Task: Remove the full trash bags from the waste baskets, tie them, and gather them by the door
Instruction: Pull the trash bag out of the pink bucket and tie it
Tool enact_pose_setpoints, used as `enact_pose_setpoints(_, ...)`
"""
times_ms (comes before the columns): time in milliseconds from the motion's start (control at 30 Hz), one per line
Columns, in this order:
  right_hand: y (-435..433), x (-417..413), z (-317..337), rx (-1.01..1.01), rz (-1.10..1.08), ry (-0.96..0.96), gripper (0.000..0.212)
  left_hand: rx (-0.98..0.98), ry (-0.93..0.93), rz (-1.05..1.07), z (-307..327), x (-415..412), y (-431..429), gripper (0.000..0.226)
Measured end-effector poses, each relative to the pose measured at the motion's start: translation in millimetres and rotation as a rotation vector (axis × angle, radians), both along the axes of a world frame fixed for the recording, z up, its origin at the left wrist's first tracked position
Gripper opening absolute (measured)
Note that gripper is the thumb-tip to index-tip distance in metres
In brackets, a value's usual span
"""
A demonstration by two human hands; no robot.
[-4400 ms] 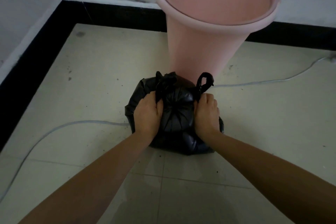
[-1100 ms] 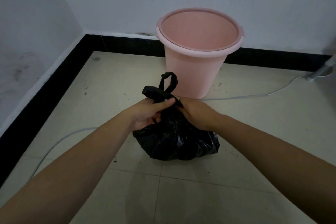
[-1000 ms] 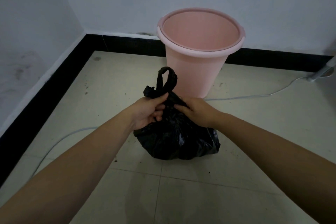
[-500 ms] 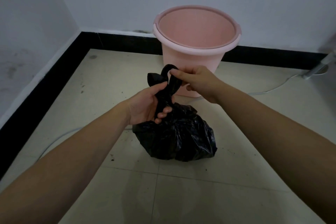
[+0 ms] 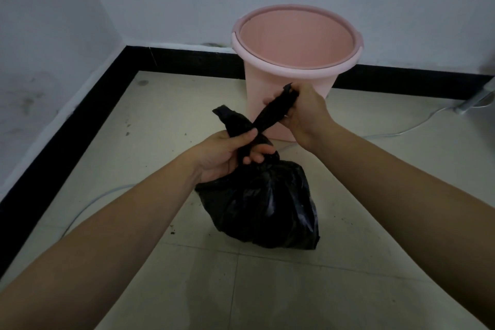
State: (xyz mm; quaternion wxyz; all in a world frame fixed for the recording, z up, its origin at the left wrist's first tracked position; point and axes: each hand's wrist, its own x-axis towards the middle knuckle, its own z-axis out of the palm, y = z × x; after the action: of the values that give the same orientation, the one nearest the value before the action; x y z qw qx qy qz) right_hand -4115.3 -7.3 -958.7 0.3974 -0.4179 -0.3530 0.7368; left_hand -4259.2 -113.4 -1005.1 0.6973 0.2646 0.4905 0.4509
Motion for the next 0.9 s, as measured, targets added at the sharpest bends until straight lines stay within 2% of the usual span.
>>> enact_pose_setpoints(100, 11, 5, 6, -0.045, -0.111, 0.031, 0.018, -0.01, -0.19, 0.044, 1, -2, -1, 0.047)
enact_pose_setpoints(233, 15, 17, 2, -0.071, -0.067, -0.01, 0.014, 0.007, -0.264, 0.074, 1, -6, -2, 0.054)
enact_pose_setpoints(400, 13, 26, -6, -0.17, 0.014, 0.0, 0.016, -0.04, -0.333, 0.171, 5, -7, 7, 0.037)
enact_pose_setpoints(533, 12, 28, -7, -0.294, 0.195, -0.063, 0.007, 0.056, -0.228, 0.197, 3, -3, 6, 0.029)
enact_pose_setpoints(600, 11, 32, -8, -0.336, 0.263, -0.113, 0.013, 0.092, -0.144, 0.222, 1, -2, 6, 0.024)
enact_pose_setpoints(700, 8, 36, -13, -0.395, 0.311, -0.129, 0.03, 0.09, -0.076, 0.288, -2, 0, 7, 0.04)
enact_pose_setpoints(833, 7, 43, -22, -0.45, 0.367, -0.146, 0.028, 0.095, 0.04, 0.21, -3, -5, 6, 0.046)
enact_pose_setpoints(900, 8, 45, -22, -0.39, 0.456, -0.247, 0.028, 0.088, 0.113, 0.121, 0, -9, 4, 0.046)
